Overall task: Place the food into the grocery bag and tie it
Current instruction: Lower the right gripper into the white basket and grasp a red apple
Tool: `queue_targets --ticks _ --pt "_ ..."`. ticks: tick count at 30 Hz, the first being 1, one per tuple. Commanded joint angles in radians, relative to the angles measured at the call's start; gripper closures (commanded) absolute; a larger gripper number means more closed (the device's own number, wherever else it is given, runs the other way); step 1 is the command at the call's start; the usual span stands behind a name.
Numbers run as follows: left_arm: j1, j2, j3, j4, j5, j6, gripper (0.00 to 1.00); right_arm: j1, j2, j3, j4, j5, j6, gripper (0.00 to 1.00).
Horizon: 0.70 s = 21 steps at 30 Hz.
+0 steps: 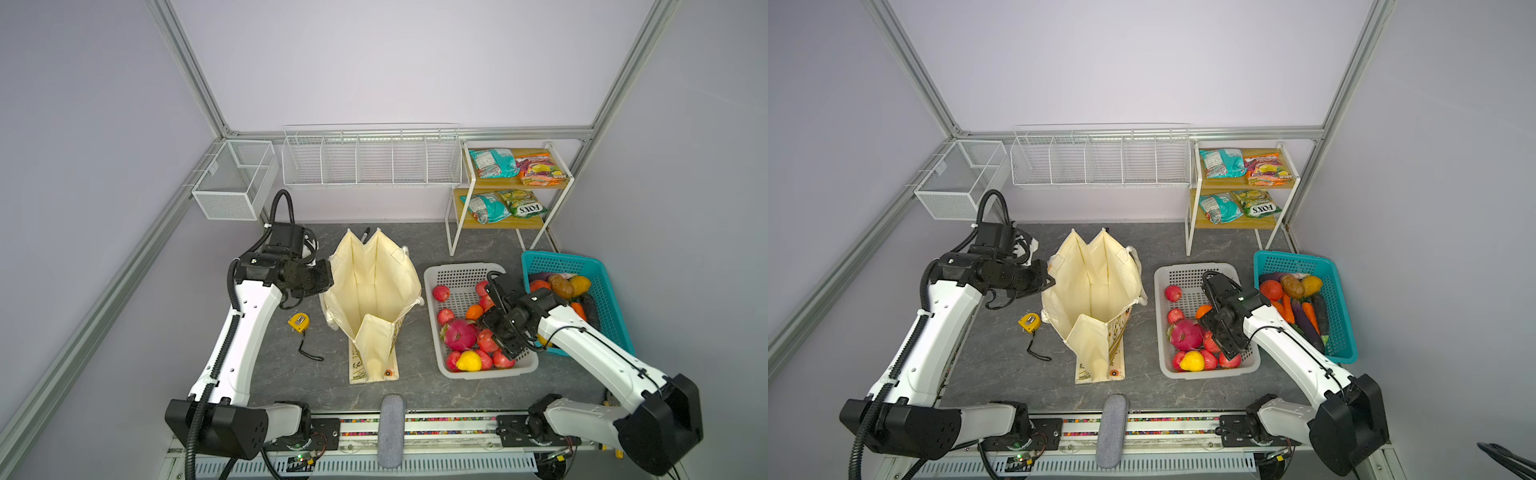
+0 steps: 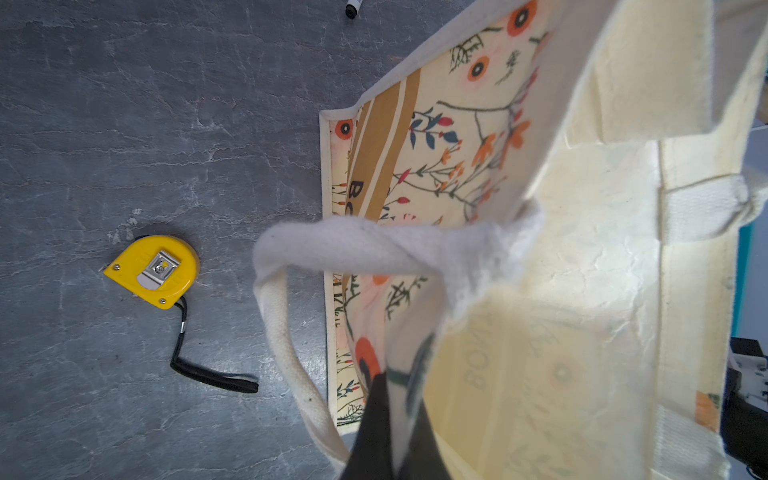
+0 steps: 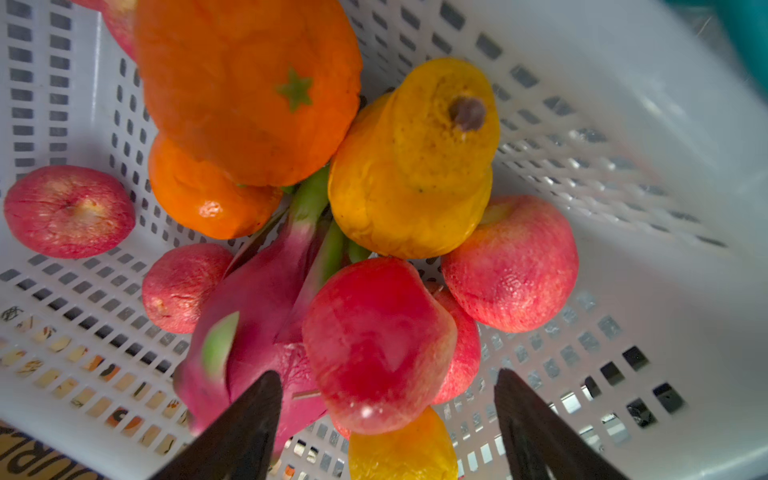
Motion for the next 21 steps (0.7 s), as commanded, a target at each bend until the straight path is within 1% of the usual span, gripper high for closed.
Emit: queue_targets --ticks 1,12,16,21 --pt "-0.008 -0.014 0.001 -0.035 0.009 0.003 1.00 -0.008 0.007 -0.030 0.023 -0.014 0.030 0.17" --pt "-0.014 -0.011 0.003 -0.035 0.007 -0.003 1.00 -0.021 0.040 -0.068 0.068 -0.007 0.027 0.18" --pt "-0.020 -0.010 0.007 -0.032 0.007 -0.009 1.00 -0.028 0.049 -0.071 0.115 -0.012 0.017 0.22" --pt "-0.026 -0.011 0.006 -0.026 0.009 -0.019 1.00 -0.035 0.063 -0.104 0.133 -0.009 -0.001 0.25"
